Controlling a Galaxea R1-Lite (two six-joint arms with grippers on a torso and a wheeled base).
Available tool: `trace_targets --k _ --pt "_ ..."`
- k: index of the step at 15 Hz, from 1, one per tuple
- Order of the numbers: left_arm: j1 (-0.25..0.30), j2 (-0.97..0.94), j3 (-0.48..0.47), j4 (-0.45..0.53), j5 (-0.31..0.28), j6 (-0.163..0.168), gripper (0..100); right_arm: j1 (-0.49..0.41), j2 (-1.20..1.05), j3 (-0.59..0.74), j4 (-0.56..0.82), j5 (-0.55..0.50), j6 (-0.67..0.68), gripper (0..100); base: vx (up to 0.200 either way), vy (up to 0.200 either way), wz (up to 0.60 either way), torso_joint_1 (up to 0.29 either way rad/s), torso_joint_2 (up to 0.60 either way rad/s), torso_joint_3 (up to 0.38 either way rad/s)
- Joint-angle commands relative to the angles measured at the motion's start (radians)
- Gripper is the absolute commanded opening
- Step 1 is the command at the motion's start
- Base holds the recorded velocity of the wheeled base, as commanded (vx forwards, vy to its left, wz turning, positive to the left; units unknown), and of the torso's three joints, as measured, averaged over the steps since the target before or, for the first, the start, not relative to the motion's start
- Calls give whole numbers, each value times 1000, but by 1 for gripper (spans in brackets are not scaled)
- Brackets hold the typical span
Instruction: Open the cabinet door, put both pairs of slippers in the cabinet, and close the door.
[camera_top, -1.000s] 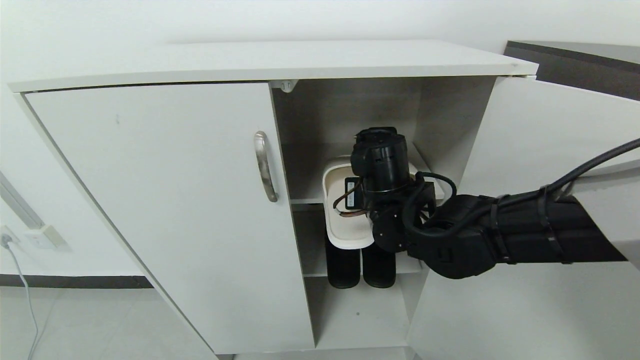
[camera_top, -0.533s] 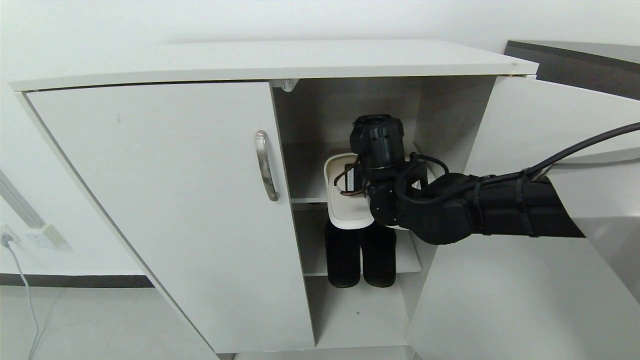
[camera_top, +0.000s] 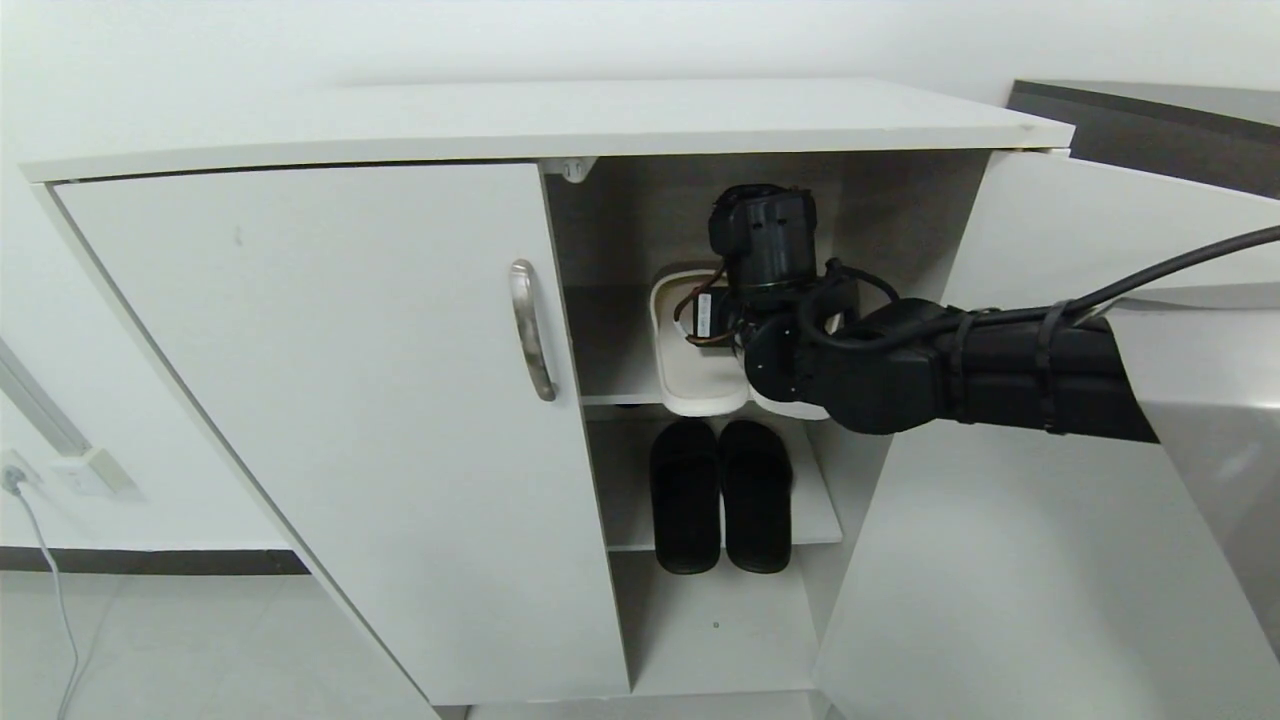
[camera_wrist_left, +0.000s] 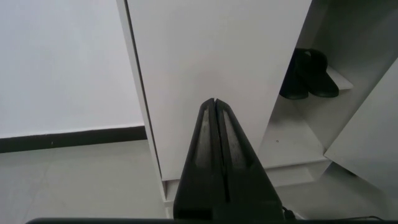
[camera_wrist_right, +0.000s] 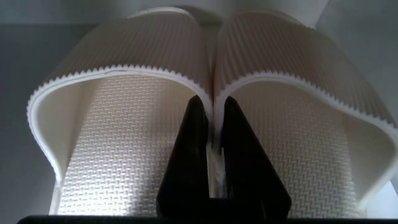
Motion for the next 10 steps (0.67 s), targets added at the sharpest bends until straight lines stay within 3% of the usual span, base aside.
trace_targets --k 1,10 --pt "0 1 0 0 0 0 0 -5 37 -27 -3 0 0 0 0 0 0 0 0 0" --pt "0 1 0 0 0 0 0 -8 52 -36 -1 -2 3 0 0 0 0 0 0 0"
